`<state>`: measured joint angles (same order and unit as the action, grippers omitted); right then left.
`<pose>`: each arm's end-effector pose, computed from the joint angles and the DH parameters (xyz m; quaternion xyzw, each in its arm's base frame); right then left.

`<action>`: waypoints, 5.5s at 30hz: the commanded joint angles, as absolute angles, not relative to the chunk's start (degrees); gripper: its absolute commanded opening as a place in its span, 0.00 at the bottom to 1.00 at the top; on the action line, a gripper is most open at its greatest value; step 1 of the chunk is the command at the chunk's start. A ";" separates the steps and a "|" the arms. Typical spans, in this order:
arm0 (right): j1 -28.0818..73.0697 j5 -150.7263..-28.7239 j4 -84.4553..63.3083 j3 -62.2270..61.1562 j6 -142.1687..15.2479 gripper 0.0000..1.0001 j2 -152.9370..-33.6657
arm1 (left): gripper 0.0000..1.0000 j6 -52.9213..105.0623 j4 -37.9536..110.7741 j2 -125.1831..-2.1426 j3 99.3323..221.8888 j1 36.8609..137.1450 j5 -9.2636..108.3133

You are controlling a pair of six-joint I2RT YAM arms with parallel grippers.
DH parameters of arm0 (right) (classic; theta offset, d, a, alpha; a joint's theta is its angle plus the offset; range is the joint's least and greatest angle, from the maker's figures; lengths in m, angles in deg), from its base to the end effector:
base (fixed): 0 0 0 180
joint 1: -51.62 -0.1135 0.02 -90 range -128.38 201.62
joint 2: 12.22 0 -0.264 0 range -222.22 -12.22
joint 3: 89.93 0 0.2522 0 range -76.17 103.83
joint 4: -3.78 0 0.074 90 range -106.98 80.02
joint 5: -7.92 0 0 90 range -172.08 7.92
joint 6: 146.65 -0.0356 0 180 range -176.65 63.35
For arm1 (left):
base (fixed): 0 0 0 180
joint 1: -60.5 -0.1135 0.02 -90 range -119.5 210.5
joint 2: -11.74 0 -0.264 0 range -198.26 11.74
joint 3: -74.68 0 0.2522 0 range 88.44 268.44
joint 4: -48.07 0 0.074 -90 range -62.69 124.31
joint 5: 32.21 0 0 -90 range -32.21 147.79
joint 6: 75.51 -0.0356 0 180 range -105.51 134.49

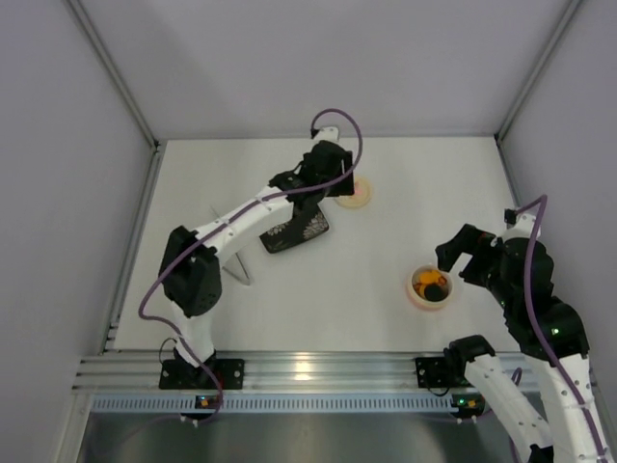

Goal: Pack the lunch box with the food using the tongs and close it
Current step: Place the clamp at the center of the board, then pick up the box lid from the center of the board, then close the box lid on the packing box.

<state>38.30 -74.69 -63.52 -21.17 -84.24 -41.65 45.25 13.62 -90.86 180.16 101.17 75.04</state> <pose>0.0805 0.0144 0.3518 0.1392 0.8445 0.1279 0.5011 0.3266 -0.2667 0.3273 0.0016 0.8660 -0.1754 0.4682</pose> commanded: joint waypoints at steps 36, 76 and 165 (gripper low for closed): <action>39.14 -77.16 -68.60 -19.65 -81.43 0.99 -37.62 | 0.58 31.19 18.93 -129.67 213.86 104.71 86.17; 39.14 -76.64 -67.02 -20.36 -80.82 0.99 -38.68 | 0.13 31.90 18.66 -131.70 214.30 103.04 86.44; 39.14 -70.92 -75.90 -4.80 -82.57 0.99 -39.56 | 0.00 25.74 24.02 -113.15 191.80 137.58 80.11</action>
<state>38.30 -69.27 -75.58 -5.89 -82.73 -39.77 26.52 23.21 -111.67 189.76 137.52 79.37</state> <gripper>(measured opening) 0.993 0.115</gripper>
